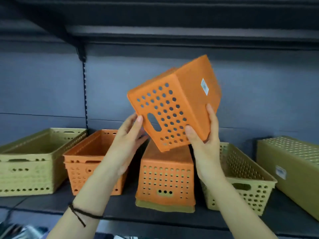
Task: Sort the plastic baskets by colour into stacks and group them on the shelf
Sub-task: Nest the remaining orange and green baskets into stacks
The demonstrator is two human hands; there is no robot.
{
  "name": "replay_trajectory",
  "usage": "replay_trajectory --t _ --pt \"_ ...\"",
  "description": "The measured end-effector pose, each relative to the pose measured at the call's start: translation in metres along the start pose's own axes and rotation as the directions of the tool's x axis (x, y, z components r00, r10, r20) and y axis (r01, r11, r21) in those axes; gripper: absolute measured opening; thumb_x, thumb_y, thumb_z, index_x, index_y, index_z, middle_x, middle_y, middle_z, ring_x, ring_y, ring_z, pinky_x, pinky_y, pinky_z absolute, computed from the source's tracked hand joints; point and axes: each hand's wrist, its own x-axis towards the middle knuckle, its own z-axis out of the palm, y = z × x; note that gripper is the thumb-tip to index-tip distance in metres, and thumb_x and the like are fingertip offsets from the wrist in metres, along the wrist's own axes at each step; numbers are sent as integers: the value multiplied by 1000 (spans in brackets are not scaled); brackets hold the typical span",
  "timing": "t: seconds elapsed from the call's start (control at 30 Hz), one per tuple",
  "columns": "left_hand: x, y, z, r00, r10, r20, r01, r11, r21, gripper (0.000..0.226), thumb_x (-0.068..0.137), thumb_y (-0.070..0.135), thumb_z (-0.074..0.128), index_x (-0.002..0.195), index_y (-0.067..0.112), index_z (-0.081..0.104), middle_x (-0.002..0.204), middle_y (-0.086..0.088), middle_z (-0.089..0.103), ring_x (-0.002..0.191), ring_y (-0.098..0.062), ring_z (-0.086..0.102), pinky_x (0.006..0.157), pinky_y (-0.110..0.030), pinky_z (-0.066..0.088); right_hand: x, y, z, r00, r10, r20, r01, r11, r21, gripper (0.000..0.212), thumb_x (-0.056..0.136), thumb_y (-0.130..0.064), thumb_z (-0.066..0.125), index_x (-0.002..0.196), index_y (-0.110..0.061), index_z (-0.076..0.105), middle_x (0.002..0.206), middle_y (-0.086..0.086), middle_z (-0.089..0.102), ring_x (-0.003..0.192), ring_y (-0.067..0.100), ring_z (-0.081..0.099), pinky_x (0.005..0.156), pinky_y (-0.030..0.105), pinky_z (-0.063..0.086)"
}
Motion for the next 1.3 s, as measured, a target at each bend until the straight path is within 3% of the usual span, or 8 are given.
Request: replay_trajectory --t 0.2,0.4,0.53,0.73,0.9,1.0,1.1,1.3 --pt "-2 34 -54 980 197 -31 -200 966 -164 38 102 12 42 140 10 47 131 -12 62 118 -28 61 105 -44 45 -11 29 70 977 207 54 -208 978 25 87 66 -50 79 143 -40 38 132 -17 59 121 -2 56 109 39 41" --pt "7 49 -105 900 434 51 -409 797 444 32 102 9 42 128 19 58 96 -2 67 82 -9 61 87 -29 53 -8 35 111 986 143 81 -109 937 -331 97 71 -34 83 131 -71 16 164 -13 -2 150 8 2 120 50 15" --pt "18 58 -132 858 473 198 -492 649 581 34 101 12 44 125 33 56 83 4 64 77 -1 60 81 -24 51 -1 37 131 955 78 287 1 964 -265 93 78 -18 79 139 -62 24 152 -19 34 139 10 40 109 45 41" --pt "22 62 -152 817 514 261 -525 477 705 34 97 22 52 130 27 60 104 23 60 99 6 52 90 -10 37 -12 52 156 989 76 130 -39 964 -264 80 78 -12 78 133 -55 38 145 -6 49 127 8 53 101 33 50" --pt "4 23 -170 925 313 -217 -107 761 640 84 82 50 67 151 37 21 154 0 29 144 -17 22 116 -38 21 -32 62 154 983 183 -10 -183 977 -111 76 80 -6 76 143 -33 43 128 -10 65 114 4 62 96 30 53" --pt "-4 8 -172 976 55 -209 4 962 273 76 82 45 69 147 26 34 136 6 56 123 -6 55 105 -42 46 -40 68 152 978 207 -12 -207 970 -129 70 85 -11 72 146 -28 41 130 -10 64 118 4 60 98 31 51" --pt "-6 5 -173 969 202 -144 -131 910 394 22 89 34 64 110 29 62 100 14 72 90 5 68 82 -26 57 -44 71 155 982 189 -3 -186 961 -207 63 88 -16 69 144 -28 42 132 -10 62 119 3 58 98 29 50" --pt "1 9 -198 962 259 -83 -172 815 553 22 93 36 56 111 25 62 93 17 71 83 10 66 68 -8 49 -43 78 164 982 176 65 -125 874 -470 65 90 -45 62 146 -41 32 128 -21 61 119 -1 55 99 25 47"
